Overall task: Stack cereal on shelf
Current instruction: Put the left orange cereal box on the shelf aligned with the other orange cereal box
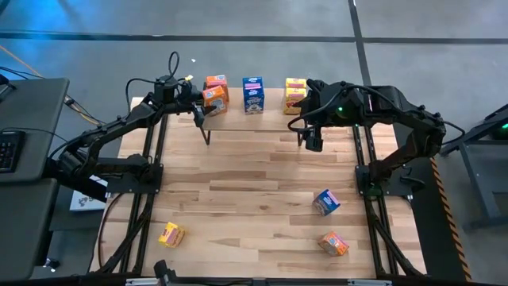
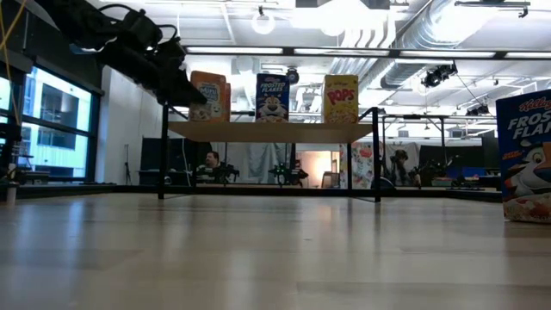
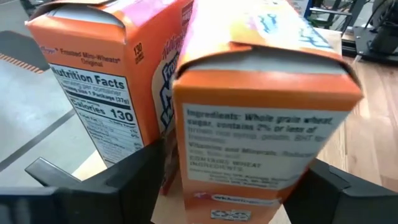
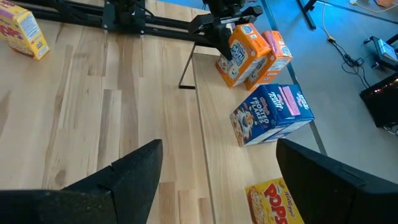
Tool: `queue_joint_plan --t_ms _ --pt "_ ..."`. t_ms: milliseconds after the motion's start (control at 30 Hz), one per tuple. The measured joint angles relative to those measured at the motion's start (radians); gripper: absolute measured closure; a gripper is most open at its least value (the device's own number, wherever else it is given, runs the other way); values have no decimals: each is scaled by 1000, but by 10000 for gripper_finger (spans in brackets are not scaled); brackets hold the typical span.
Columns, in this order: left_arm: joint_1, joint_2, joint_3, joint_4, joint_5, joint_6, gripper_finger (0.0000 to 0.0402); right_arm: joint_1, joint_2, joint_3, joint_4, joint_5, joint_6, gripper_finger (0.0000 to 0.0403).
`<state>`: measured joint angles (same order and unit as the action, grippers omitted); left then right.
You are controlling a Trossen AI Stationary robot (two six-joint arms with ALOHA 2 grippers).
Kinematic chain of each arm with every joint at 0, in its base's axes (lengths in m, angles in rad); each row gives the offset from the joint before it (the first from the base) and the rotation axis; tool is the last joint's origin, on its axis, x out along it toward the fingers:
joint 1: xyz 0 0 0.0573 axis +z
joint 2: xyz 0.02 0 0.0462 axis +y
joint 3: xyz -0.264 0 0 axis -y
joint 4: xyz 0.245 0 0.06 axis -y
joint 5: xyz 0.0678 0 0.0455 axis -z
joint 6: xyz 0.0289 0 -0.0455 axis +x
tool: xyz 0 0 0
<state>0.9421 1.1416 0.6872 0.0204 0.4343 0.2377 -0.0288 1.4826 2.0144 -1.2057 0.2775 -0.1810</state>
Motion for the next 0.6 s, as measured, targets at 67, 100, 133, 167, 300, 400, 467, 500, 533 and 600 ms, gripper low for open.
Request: queue_joint_plan --t_ms 67,100,133,167,300,400,467,500,533,600 --pt "0 0 0 0 0 -16 129 0 0 0 0 0 0 96" --pt "0 -1 0 1 0 -21 128 0 0 0 0 0 0 96" --pt "0 -4 0 1 0 -25 128 0 0 0 0 0 0 96" --pt "0 -9 0 1 0 -25 128 0 0 0 0 0 -1 96" --pt "0 -40 0 5 0 -30 128 0 0 0 0 0 -1 96" --pt "0 -73 0 3 0 -53 128 0 0 0 0 0 -2 96" --pt "0 -99 1 -1 0 -55 128 0 0 0 0 0 -2 96" --pt "0 -112 1 -4 0 -64 129 0 0 0 0 0 -2 96" --pt "0 -124 1 -6 0 -76 129 0 0 0 0 0 -2 96" --pt "0 -152 1 -7 0 -99 128 0 0 0 0 0 -2 96"
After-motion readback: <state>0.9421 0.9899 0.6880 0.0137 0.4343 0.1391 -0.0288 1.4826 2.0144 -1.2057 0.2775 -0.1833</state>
